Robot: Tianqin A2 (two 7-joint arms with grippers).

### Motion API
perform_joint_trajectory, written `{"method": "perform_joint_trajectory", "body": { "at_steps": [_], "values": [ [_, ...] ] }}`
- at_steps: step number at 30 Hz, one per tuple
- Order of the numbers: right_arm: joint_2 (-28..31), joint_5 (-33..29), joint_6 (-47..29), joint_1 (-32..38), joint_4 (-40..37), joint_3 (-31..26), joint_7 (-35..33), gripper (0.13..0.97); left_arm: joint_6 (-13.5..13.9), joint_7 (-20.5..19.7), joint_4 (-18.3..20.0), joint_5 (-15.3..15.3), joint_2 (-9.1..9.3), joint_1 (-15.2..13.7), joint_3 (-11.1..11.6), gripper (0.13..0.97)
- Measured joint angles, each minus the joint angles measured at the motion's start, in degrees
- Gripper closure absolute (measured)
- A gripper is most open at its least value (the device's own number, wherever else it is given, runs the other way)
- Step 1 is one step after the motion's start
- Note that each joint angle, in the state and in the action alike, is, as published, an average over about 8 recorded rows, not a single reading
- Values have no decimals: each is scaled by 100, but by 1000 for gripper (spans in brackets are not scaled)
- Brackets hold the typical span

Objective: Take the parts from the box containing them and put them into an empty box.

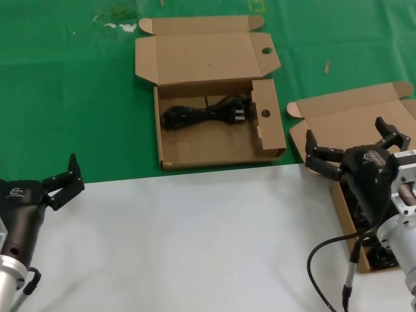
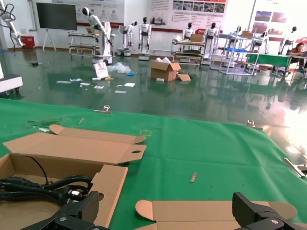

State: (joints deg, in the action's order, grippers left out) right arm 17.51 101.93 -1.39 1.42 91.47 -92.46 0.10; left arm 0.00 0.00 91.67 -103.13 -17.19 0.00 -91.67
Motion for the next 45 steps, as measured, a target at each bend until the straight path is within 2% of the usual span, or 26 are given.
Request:
{"method": "perform_joint_trajectory", "body": {
  "at_steps": [45],
  "values": [
    [0,0,0,0,0,0,0,129,0,0,0,0,0,0,0,132]
  ]
}}
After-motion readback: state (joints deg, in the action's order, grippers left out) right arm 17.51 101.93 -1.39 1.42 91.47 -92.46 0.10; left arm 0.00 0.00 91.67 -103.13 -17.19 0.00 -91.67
